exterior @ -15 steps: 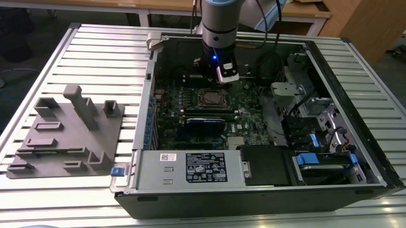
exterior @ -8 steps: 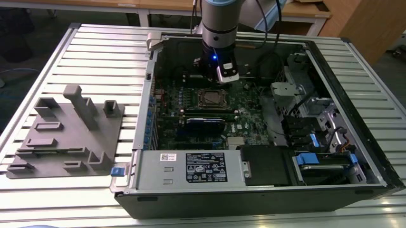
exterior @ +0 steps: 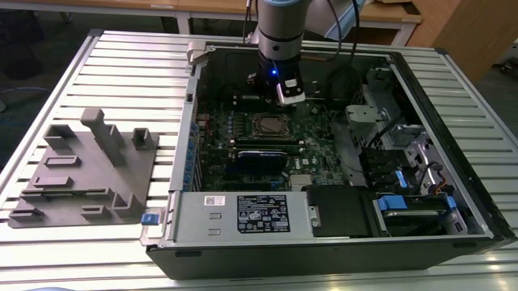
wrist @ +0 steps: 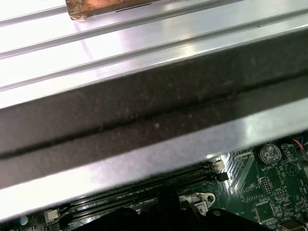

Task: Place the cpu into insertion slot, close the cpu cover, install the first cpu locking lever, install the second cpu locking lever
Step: 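Install the first cpu locking lever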

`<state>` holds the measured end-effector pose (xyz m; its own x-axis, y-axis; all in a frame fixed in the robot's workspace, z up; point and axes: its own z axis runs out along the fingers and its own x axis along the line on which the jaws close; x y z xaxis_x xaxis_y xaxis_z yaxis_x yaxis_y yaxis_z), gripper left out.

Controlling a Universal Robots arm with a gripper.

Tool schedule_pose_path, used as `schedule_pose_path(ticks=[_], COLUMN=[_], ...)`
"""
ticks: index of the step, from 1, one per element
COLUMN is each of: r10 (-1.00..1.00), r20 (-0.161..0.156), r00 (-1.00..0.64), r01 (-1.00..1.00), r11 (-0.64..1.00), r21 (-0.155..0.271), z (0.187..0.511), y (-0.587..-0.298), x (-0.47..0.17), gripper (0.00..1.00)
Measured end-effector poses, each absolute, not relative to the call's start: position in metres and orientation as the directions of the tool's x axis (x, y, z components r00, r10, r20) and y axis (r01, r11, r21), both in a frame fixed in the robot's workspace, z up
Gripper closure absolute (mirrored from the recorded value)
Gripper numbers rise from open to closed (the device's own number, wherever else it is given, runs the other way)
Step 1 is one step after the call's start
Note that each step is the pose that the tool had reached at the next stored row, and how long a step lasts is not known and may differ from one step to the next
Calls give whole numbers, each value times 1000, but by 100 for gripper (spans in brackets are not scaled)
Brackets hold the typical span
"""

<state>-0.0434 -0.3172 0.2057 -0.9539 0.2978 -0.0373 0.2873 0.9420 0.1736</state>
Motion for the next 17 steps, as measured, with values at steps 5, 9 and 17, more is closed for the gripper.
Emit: schedule_pose_path(ticks=[5, 9, 17], r10=[300, 302, 328], r20=[-37, -37, -37], r00=[-953, -952, -944], r01=[289, 292, 317], r11=[941, 941, 932], r21=[174, 174, 174], z=[206, 206, 205], y=[-316, -316, -315], x=[-43, -42, -42], gripper=[89, 89, 89])
